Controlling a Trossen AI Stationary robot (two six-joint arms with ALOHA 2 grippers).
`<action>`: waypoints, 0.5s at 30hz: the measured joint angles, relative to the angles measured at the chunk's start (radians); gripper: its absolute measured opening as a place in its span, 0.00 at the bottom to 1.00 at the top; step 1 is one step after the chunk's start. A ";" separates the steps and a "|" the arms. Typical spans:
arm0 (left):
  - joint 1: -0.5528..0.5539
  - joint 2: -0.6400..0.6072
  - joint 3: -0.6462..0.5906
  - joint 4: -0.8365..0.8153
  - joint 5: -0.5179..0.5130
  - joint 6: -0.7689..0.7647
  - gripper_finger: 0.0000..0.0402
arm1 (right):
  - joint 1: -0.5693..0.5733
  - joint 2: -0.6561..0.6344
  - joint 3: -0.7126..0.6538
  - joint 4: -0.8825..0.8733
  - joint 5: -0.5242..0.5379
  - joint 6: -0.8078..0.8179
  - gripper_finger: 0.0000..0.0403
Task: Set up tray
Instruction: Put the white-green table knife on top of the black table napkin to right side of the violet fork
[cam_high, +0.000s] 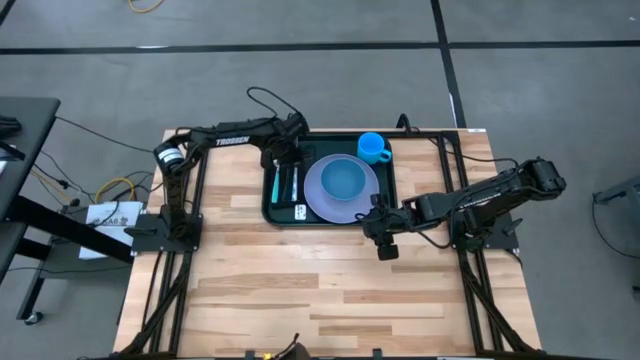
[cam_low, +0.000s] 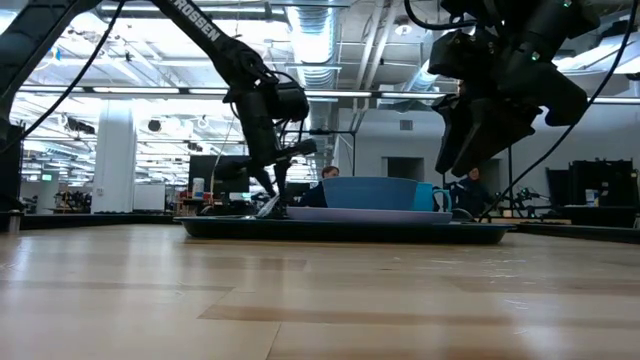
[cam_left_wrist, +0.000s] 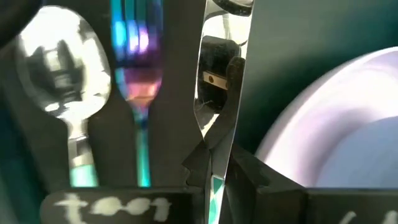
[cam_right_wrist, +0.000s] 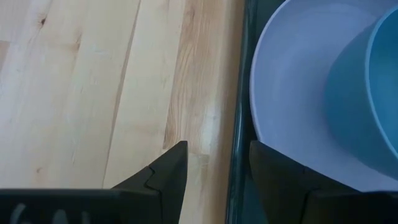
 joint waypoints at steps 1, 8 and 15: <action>-0.002 0.000 0.000 0.015 0.000 -0.002 0.04 | 0.000 0.000 0.000 0.000 0.000 0.000 0.41; -0.006 0.000 0.000 0.024 0.000 -0.004 0.04 | 0.000 0.000 0.000 0.001 0.000 0.000 0.41; -0.010 0.000 0.000 0.024 -0.008 0.002 0.04 | 0.000 0.000 0.000 0.001 0.000 0.000 0.41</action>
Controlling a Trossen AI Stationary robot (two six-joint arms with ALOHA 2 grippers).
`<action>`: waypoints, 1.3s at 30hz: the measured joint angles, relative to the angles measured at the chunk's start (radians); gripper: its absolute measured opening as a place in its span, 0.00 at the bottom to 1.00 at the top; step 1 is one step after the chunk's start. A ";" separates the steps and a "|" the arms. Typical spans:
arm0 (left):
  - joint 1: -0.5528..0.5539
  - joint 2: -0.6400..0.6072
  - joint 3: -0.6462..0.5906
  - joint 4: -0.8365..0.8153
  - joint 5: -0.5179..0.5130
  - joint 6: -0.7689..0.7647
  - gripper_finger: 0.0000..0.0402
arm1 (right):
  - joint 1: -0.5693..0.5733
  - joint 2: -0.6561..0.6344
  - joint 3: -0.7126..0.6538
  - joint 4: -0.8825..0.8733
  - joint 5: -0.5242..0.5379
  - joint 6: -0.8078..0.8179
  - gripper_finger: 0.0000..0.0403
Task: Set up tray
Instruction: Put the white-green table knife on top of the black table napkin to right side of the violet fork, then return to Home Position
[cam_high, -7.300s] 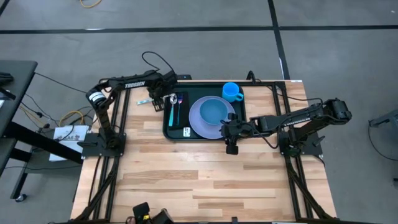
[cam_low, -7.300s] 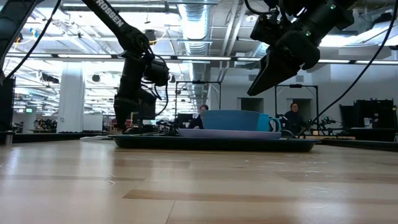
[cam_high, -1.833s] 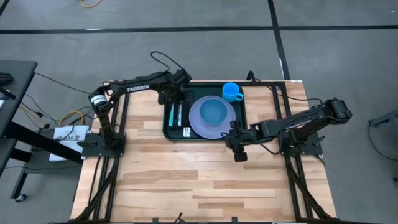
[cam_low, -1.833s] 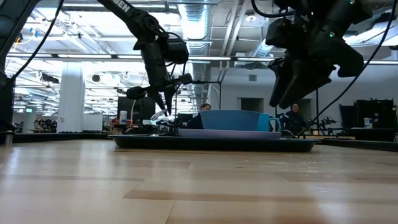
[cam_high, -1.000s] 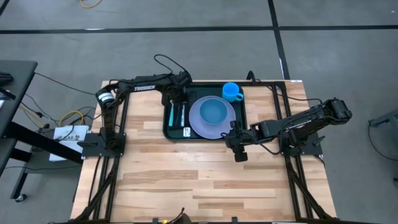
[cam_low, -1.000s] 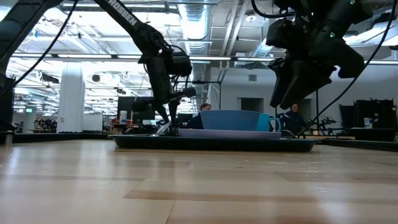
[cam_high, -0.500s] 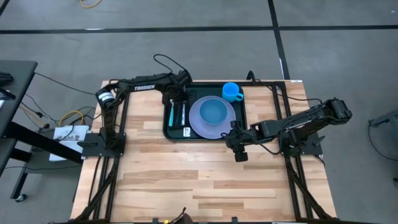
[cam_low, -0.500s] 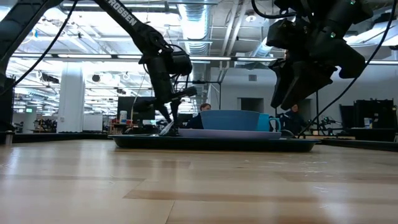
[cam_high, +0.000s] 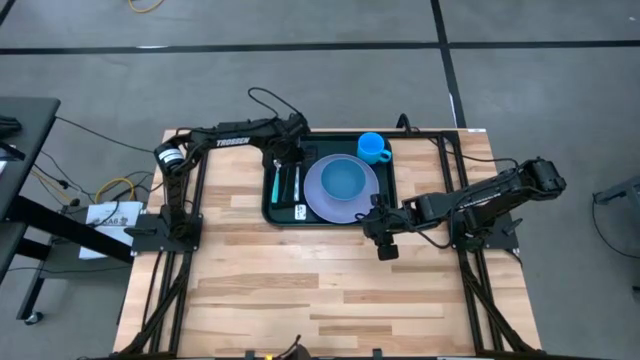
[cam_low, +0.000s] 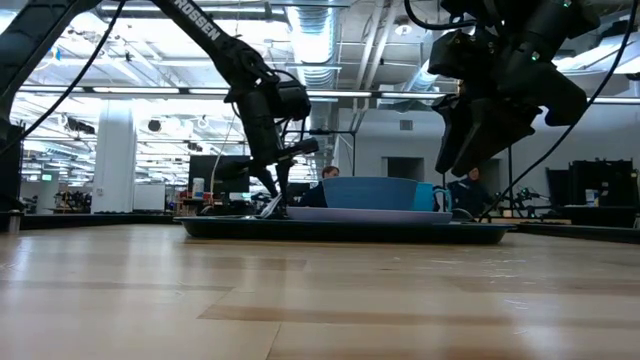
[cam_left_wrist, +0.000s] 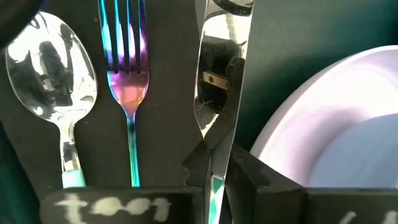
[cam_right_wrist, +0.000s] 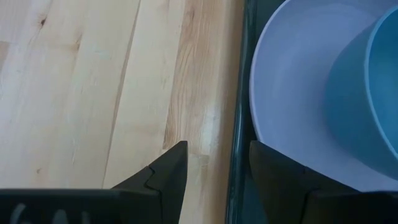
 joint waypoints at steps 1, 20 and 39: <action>-0.002 0.000 0.000 0.000 -0.004 0.000 0.04 | 0.000 0.000 0.000 0.000 0.000 0.000 0.41; -0.014 0.000 0.000 -0.002 -0.044 0.019 0.05 | 0.000 0.000 0.000 0.000 0.000 0.008 0.41; -0.013 0.000 0.000 0.000 -0.045 0.028 0.14 | 0.000 0.000 0.000 0.000 0.000 0.008 0.41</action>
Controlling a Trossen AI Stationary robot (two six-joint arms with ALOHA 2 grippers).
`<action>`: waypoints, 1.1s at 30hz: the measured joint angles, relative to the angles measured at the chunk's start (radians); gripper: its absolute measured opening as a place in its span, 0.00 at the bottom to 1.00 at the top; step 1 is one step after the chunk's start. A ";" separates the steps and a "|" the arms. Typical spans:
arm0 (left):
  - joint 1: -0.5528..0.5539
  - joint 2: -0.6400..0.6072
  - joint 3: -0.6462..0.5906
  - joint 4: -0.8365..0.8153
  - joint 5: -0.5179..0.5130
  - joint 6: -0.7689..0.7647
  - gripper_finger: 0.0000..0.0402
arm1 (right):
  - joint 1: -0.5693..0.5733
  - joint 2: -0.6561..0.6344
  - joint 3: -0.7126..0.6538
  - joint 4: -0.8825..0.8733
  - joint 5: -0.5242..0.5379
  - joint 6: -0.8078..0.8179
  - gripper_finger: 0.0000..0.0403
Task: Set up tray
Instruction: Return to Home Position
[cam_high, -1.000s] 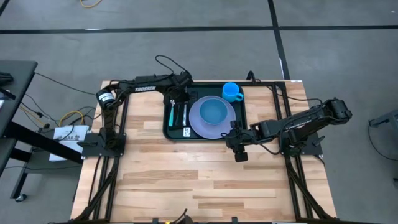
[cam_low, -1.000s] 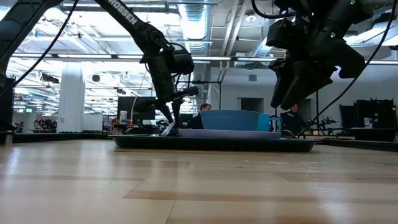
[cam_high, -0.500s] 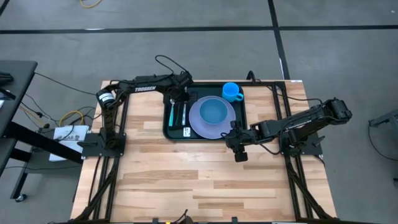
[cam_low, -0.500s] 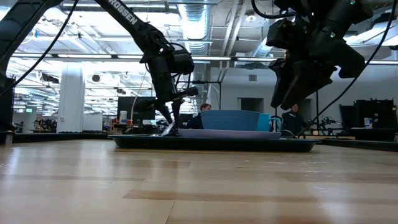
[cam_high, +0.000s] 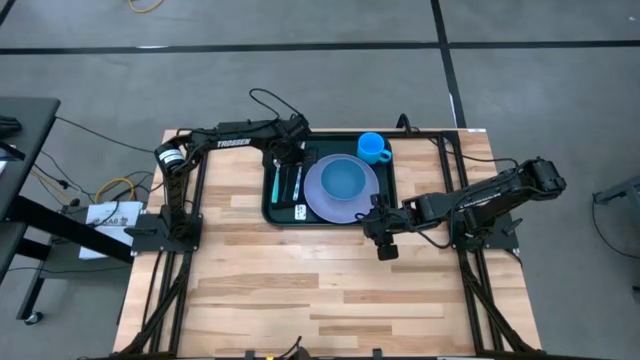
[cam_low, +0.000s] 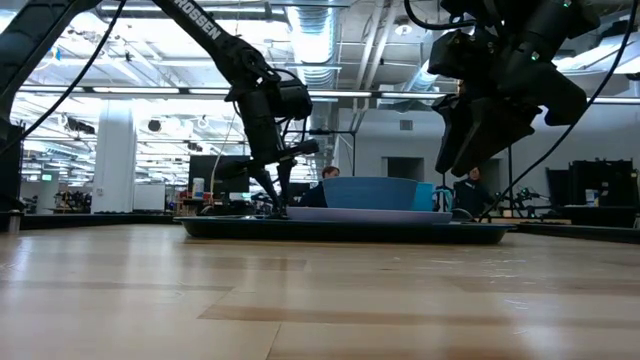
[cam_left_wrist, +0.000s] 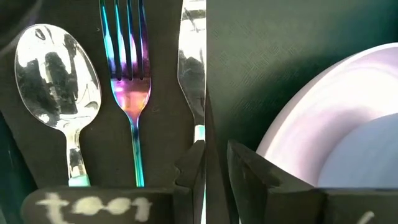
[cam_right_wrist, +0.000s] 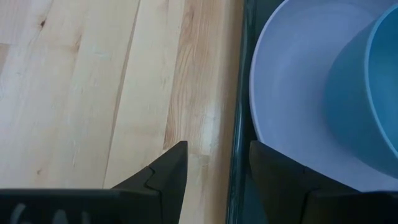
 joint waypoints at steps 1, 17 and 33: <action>0.000 0.000 0.000 0.000 0.000 0.000 0.14 | 0.000 0.000 0.000 0.000 0.000 0.000 0.41; 0.014 -0.083 0.049 -0.194 0.048 0.151 0.14 | 0.000 0.000 0.000 0.035 0.002 -0.016 0.41; -0.101 -0.576 0.207 -0.610 -0.194 0.497 0.14 | -0.061 -0.001 0.041 0.134 0.006 -0.072 0.41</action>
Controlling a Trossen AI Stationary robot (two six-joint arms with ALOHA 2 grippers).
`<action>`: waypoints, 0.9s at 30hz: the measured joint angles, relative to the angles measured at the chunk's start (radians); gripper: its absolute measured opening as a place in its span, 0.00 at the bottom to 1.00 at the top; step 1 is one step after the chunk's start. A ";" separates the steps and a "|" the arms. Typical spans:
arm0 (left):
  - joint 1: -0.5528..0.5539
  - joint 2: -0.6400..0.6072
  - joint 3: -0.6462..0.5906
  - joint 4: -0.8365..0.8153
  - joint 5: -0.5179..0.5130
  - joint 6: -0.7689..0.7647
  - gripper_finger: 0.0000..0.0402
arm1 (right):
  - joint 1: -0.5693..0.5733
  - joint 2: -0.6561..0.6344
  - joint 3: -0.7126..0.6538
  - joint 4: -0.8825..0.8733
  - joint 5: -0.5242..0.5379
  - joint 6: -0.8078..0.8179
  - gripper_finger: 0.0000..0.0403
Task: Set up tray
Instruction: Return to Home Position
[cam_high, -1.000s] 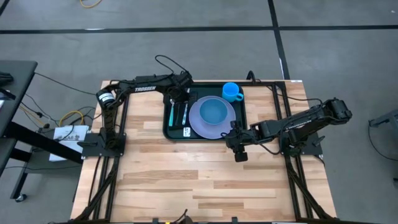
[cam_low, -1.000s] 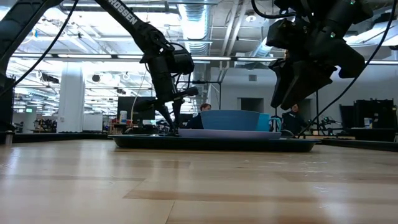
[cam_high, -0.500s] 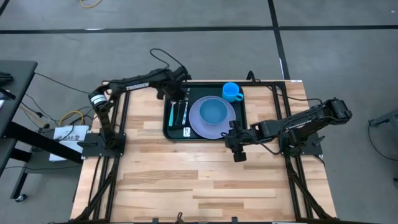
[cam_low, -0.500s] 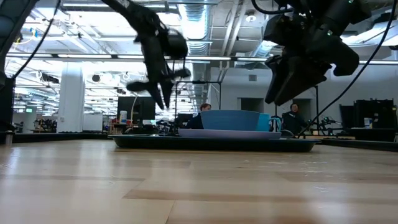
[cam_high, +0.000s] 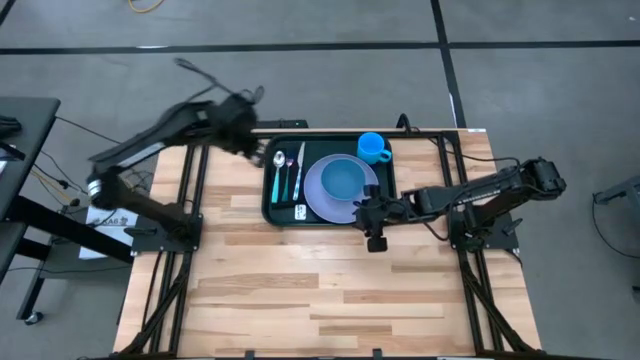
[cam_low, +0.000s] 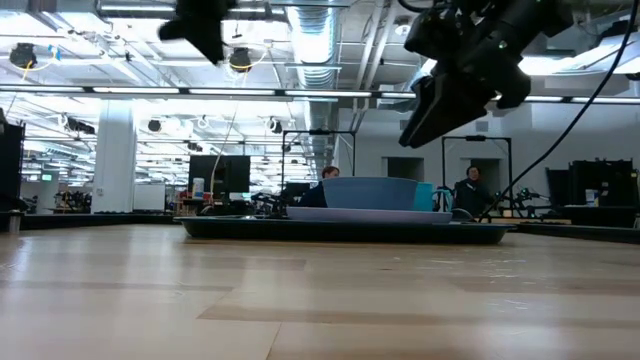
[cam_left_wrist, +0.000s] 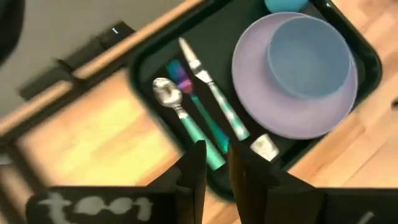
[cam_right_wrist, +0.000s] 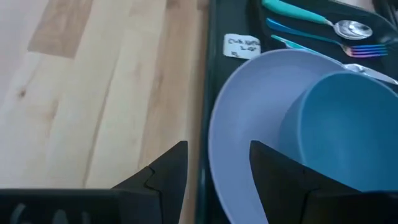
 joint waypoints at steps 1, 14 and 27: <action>-0.001 -0.037 0.000 -0.027 -0.015 0.023 0.14 | -0.006 0.000 0.001 -0.002 0.000 -0.003 0.41; -0.016 -0.476 -0.302 0.361 0.076 0.340 0.14 | -0.042 -0.048 0.059 0.016 -0.006 0.196 0.41; 0.112 -0.753 -0.971 0.844 0.491 0.413 0.14 | 0.101 -0.544 -0.032 -0.007 -0.004 0.207 0.41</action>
